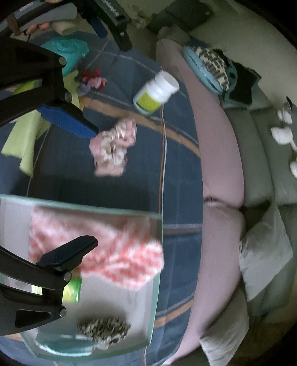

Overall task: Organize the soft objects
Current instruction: 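Move both open tools toward the pink floral scrunchie and red toy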

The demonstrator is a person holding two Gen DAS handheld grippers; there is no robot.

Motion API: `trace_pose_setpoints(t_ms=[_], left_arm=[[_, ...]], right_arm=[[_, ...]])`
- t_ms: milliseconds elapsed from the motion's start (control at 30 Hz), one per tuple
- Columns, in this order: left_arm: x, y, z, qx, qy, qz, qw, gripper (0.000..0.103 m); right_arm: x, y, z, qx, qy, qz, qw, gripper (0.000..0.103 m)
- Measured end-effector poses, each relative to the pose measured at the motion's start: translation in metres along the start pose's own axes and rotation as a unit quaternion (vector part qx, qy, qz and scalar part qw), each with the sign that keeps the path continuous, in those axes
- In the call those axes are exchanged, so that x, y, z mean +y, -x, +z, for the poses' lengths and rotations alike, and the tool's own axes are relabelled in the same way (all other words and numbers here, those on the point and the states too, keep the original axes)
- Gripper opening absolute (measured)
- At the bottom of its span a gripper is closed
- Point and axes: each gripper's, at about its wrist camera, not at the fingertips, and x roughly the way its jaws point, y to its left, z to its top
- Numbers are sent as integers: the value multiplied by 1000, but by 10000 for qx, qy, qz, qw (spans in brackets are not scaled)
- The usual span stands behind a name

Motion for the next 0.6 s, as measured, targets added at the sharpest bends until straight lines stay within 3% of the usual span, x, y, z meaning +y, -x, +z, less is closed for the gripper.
trace_pose_setpoints(t_ms=[400,600], left_arm=[[-8,-23,9,780,-436,37,9960,102],[-11,-41,15,1273,-569,-245,9899,102]], right_arm=[[24,-40,7,302,302,261,9987,89],[30,-66,6,585,276,303,9974,89]])
